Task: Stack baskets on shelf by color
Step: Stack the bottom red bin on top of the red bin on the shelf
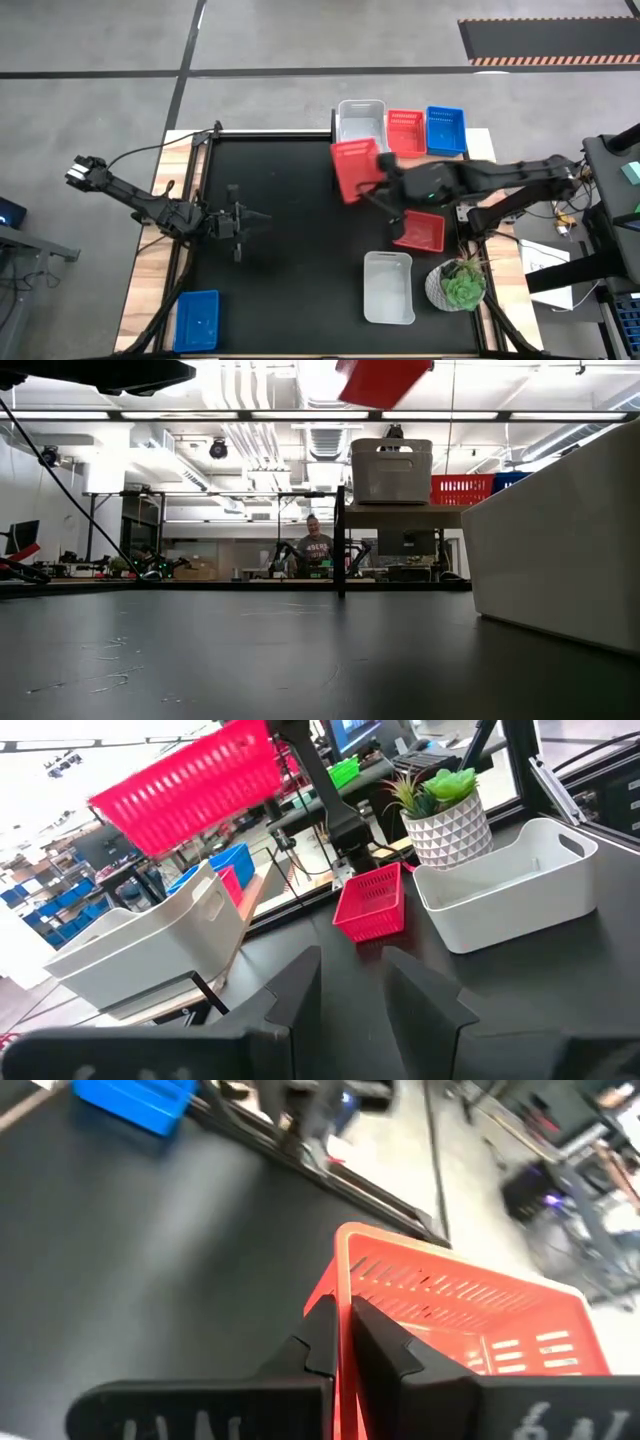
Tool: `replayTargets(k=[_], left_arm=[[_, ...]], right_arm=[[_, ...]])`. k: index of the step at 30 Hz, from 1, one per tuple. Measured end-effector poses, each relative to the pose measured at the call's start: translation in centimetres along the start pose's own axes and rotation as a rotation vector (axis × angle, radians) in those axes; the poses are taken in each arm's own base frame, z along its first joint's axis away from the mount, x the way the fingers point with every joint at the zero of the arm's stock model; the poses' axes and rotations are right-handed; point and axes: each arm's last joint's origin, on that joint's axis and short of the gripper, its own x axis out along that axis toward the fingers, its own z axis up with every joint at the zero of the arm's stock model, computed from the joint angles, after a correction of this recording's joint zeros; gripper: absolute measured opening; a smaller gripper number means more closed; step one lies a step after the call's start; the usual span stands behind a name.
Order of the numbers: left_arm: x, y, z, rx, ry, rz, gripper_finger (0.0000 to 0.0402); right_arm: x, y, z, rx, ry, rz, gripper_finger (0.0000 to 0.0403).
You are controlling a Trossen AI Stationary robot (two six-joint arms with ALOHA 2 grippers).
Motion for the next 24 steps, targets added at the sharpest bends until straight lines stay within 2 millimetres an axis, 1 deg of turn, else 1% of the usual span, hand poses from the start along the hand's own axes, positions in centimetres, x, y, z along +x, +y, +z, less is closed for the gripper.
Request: replayTargets(k=[4,11,18,24], left_arm=[[0.0,0.0,0.0,-0.002,-0.002,0.001,0.0093],[0.0,0.1,0.2,0.0,-0.02,0.009,0.0093],[0.0,0.1,0.2,0.005,-0.019,0.009,0.0093],[0.0,0.1,0.2,0.014,-0.019,0.009,0.0093]], right_arm=[[-2.4,-1.4,-1.2,0.03,0.046,-0.059,0.0009],[-4.9,-3.5,-3.8,0.065,0.19,-0.137,0.0009],[-6.0,-5.7,-6.8,0.159,0.314,-0.183,0.0009],[-6.6,-7.4,-9.6,0.171,0.342,-0.157,0.0009]])
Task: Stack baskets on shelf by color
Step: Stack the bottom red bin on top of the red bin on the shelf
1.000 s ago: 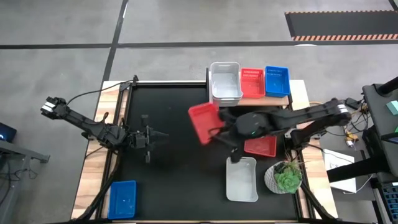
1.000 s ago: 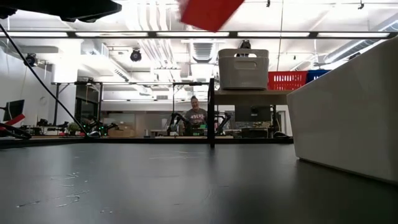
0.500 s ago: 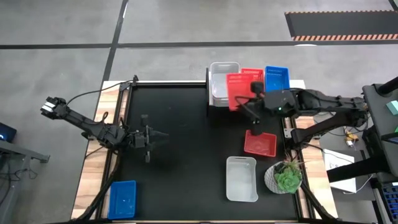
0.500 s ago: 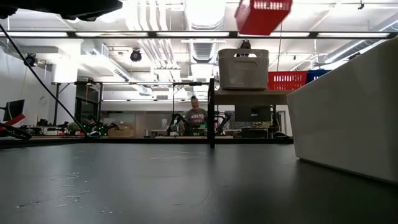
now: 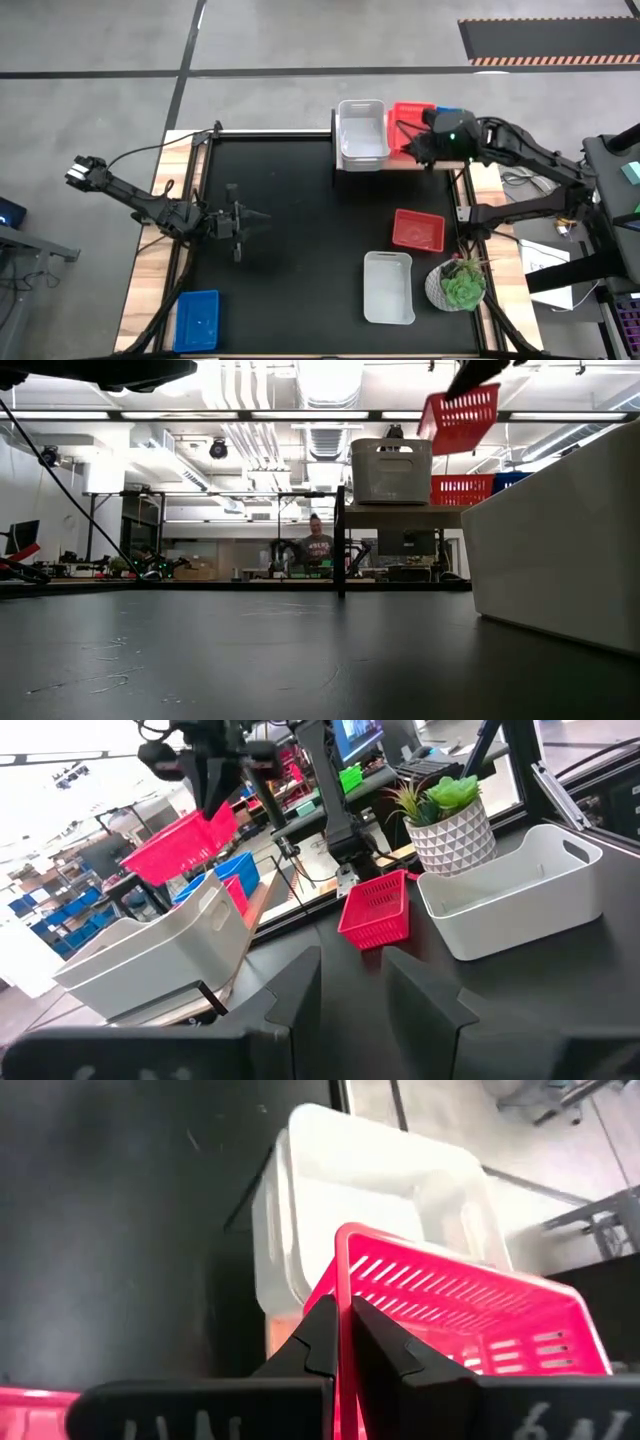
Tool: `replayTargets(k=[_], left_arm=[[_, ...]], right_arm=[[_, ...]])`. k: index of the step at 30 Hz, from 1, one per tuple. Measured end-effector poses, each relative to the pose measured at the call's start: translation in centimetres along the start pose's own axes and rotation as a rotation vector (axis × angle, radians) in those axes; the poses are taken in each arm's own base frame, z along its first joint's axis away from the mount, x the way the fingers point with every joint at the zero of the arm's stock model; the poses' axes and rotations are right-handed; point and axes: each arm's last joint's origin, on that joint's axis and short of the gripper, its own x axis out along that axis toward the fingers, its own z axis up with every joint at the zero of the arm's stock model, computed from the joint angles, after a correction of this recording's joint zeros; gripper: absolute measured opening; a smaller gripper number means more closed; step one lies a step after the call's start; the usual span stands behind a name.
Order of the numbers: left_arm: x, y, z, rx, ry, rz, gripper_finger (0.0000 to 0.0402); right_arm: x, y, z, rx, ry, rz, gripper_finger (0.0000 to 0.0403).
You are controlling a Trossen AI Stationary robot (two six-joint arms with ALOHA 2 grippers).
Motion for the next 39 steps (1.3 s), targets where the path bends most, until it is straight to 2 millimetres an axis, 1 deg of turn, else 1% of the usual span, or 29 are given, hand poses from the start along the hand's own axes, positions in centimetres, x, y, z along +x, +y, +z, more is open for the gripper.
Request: replayTargets(k=[5,9,13,16,21,28,33,39], left_arm=[[0.0,0.0,0.0,0.009,0.0,0.0,0.0093],[0.0,0.0,0.1,0.017,-0.011,0.005,0.0093],[0.0,0.1,0.2,0.012,-0.019,0.009,0.0093],[0.0,0.1,0.2,0.013,-0.019,0.009,0.0093],[0.0,0.1,0.2,0.014,-0.018,0.009,0.0093],[0.0,0.1,0.2,0.015,-0.018,0.009,0.0093],[0.0,0.1,0.2,0.016,-0.018,0.009,0.0093],[0.0,0.1,0.2,0.016,-0.018,0.009,0.0093]], right_arm=[[0.4,-2.3,-2.1,0.051,-0.013,0.019,0.0009],[1.5,-3.9,-3.7,0.104,-0.059,0.028,0.0009],[2.8,-5.1,-5.1,0.136,-0.084,0.035,0.0009],[3.7,-5.5,-5.9,0.155,-0.076,0.022,0.0009],[4.9,-5.5,-6.6,0.16,-0.082,0.036,0.0009],[6.5,-4.9,-7.6,0.166,-0.066,0.051,0.0009],[6.9,-4.5,-8.1,0.172,-0.05,0.065,0.0009],[7.0,-4.5,-8.2,0.173,-0.047,0.068,0.0009]])
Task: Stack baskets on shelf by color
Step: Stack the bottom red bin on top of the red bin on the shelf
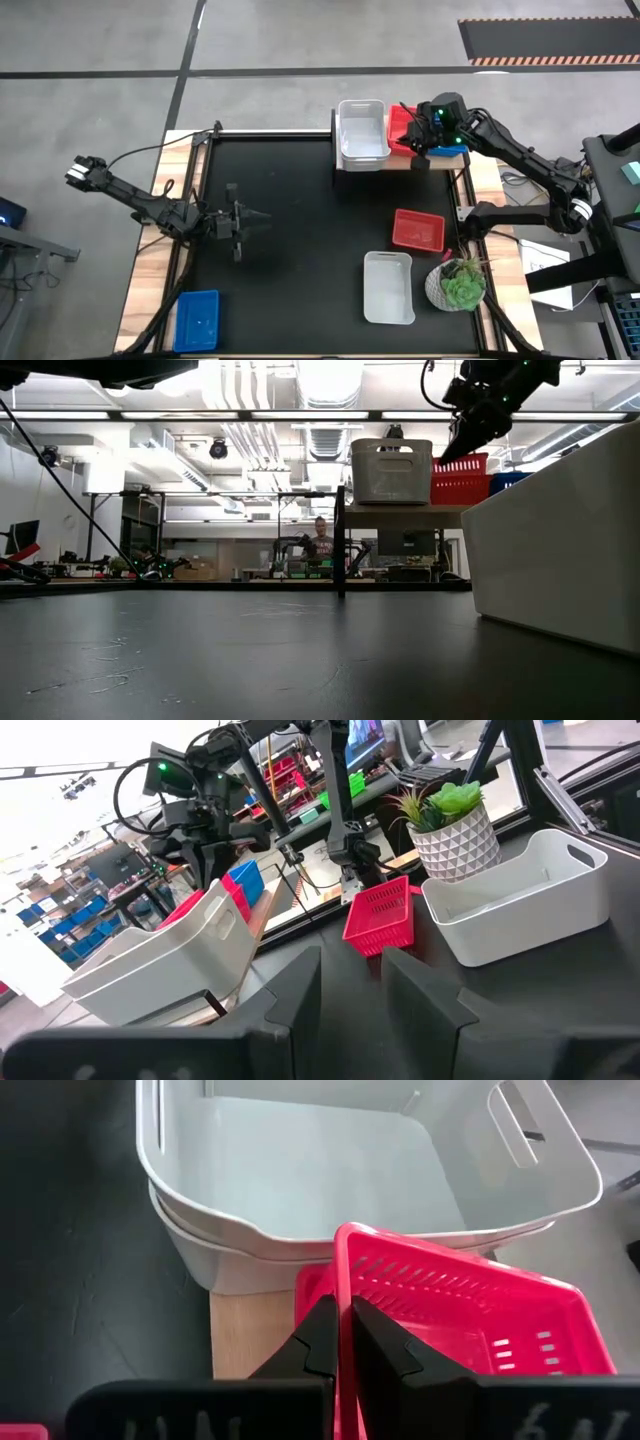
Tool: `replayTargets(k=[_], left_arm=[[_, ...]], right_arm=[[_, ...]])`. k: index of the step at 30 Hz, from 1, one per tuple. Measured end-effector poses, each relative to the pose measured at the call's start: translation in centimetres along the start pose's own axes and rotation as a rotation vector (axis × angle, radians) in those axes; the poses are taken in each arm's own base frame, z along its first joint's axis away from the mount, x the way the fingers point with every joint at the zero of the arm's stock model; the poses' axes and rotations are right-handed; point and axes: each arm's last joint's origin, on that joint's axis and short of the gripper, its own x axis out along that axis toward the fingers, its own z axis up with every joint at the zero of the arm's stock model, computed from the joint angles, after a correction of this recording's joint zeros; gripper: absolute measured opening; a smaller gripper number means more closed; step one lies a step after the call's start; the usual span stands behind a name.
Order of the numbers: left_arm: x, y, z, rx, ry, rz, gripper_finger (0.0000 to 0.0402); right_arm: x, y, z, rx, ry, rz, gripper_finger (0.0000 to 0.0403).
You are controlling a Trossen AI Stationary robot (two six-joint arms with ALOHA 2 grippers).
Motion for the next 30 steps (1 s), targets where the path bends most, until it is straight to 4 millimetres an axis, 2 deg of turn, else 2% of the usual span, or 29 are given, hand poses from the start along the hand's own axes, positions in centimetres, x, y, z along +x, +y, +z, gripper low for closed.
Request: replayTargets(k=[12,22,30], left_arm=[[0.0,0.0,0.0,0.017,0.001,0.0,0.0093],[0.0,0.0,0.0,0.019,-0.003,0.001,0.0093],[0.0,0.1,0.2,0.051,-0.023,0.012,0.0093]], right_arm=[[0.0,0.5,-0.4,-0.005,0.022,0.079,0.0011],[-0.4,0.5,-0.3,0.008,0.03,0.079,0.0076],[-2.4,0.3,0.9,0.061,0.059,0.053,0.01]])
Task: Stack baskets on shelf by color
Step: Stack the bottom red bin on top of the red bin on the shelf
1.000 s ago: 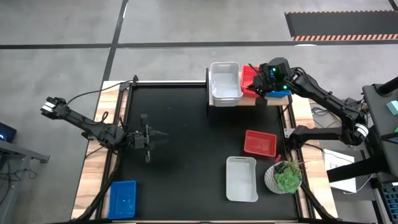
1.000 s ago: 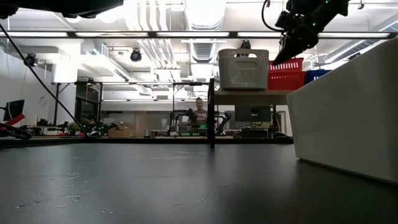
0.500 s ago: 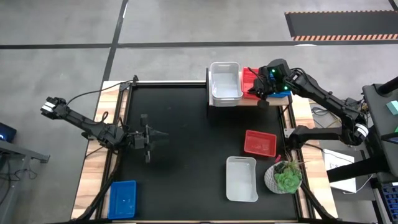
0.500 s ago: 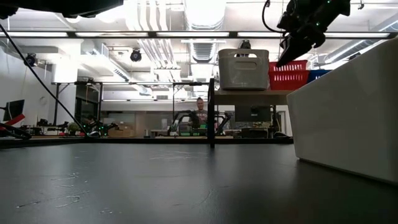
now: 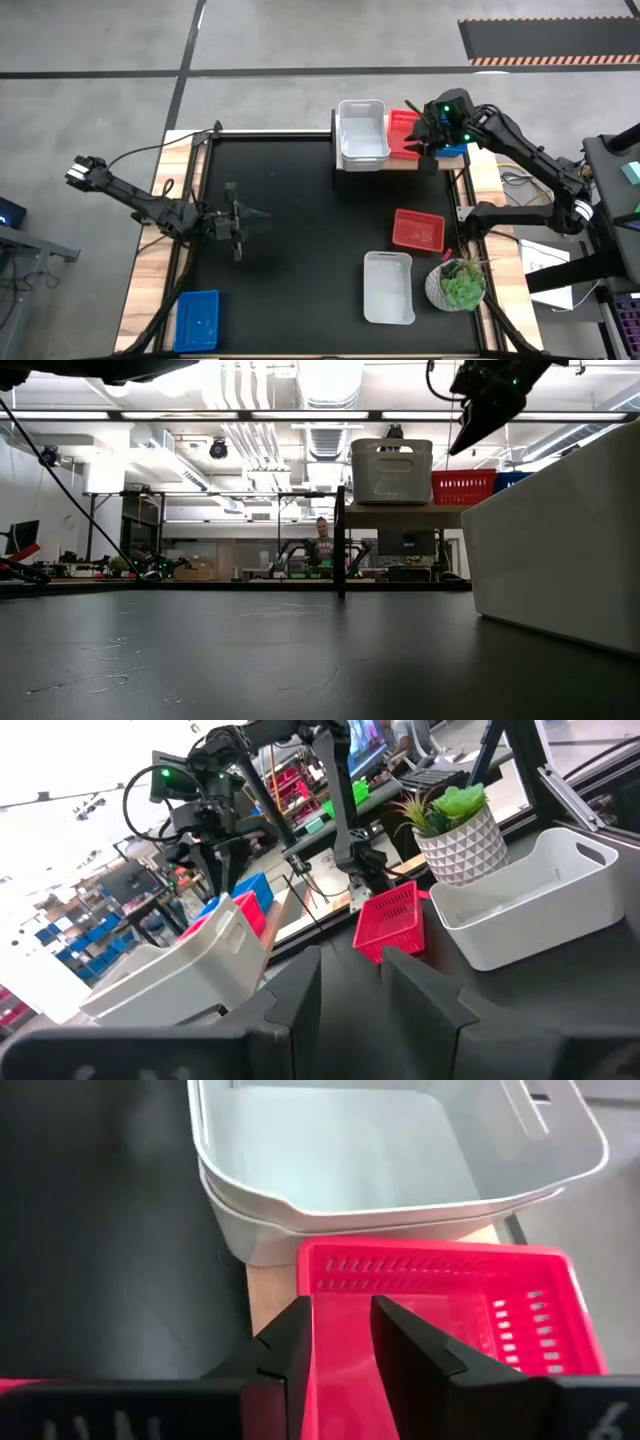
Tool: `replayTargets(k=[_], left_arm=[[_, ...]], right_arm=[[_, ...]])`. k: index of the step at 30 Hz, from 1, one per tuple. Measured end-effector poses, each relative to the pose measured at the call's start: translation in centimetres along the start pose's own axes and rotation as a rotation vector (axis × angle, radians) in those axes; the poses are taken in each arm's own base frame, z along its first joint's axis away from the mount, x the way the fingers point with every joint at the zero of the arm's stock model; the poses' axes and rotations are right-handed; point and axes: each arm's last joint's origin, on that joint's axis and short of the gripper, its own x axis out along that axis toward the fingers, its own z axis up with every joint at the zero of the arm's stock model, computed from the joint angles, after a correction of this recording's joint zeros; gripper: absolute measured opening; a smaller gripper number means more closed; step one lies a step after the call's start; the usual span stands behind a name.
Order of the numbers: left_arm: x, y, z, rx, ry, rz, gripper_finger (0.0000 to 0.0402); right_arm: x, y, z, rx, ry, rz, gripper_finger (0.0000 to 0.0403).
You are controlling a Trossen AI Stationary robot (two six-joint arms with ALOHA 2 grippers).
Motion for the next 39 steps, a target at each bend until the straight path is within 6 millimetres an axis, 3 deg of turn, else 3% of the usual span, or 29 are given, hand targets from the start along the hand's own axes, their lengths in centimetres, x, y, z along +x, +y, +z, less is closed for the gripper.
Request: replayTargets(k=[8,12,18,25,33,39], left_arm=[[0.1,0.0,0.1,-0.003,-0.011,0.007,0.0093],[0.1,0.0,0.1,0.005,-0.011,0.007,0.0093],[0.1,0.0,0.1,0.007,-0.011,0.007,0.0093],[0.1,0.0,0.1,0.03,-0.011,0.007,0.0093],[0.0,0.2,0.3,0.075,-0.023,0.015,0.0093],[-0.1,0.3,0.3,0.097,-0.026,0.017,0.0093]], right_arm=[[-2.3,-0.6,1.9,0.187,-0.017,-0.134,0.0081],[-2.0,-1.2,2.4,0.289,0.027,-0.236,0.0059],[1.3,-2.6,2.5,0.278,0.205,-0.167,0.0013],[5.6,-5.4,2.7,0.291,0.347,-0.112,0.0009],[7.5,-8.0,3.6,0.252,0.47,-0.286,0.0009],[8.4,-8.6,3.7,0.24,0.475,-0.277,0.0009]])
